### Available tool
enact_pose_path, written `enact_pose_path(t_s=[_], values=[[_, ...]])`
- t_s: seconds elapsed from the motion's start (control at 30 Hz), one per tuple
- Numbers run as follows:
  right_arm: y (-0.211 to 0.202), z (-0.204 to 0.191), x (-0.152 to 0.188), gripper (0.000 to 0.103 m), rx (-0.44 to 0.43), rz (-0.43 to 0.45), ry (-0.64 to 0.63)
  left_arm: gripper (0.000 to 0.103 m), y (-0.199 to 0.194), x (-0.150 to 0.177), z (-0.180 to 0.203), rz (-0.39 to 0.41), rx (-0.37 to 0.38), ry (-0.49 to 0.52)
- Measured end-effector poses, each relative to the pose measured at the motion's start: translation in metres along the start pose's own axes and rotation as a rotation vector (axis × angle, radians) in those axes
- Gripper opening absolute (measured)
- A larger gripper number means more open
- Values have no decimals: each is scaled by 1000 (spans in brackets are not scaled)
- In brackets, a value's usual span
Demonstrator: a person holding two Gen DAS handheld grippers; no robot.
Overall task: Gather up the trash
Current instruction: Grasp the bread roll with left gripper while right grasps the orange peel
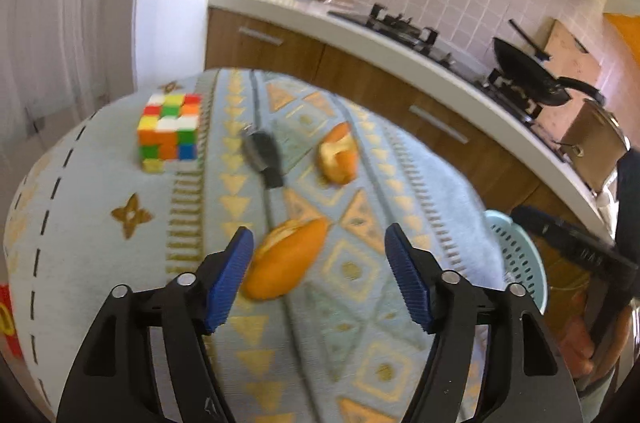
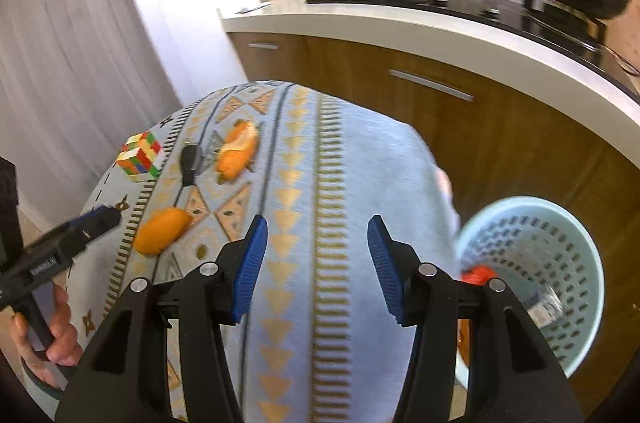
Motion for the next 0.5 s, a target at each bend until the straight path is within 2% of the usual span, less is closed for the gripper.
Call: enact_pose_path(t_s=[0.17, 0.3, 0.4, 0.5], values=[[24, -36, -15, 49, -25, -19, -46, 71, 26, 11, -20, -85, 17, 5], [44, -60, -23, 49, -33, -31, -81, 71, 49, 17, -22, -133, 5, 16], [62, -79, -29, 49, -39, -40, -108, 69, 61, 19, -24, -140, -31, 37], [77, -89, -34, 49, -32, -48, -125, 63, 66, 17, -26, -124, -50, 48]])
Point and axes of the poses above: each gripper's, at about its wrist camera, not at the fingertips, and y roughly the way its jaws point, z to its right, x to its underside, the point moved 5 cm from there along y, roughly the way its jaws point, and after that the axes turned 5 degrees about x, right-handed, at the moved point
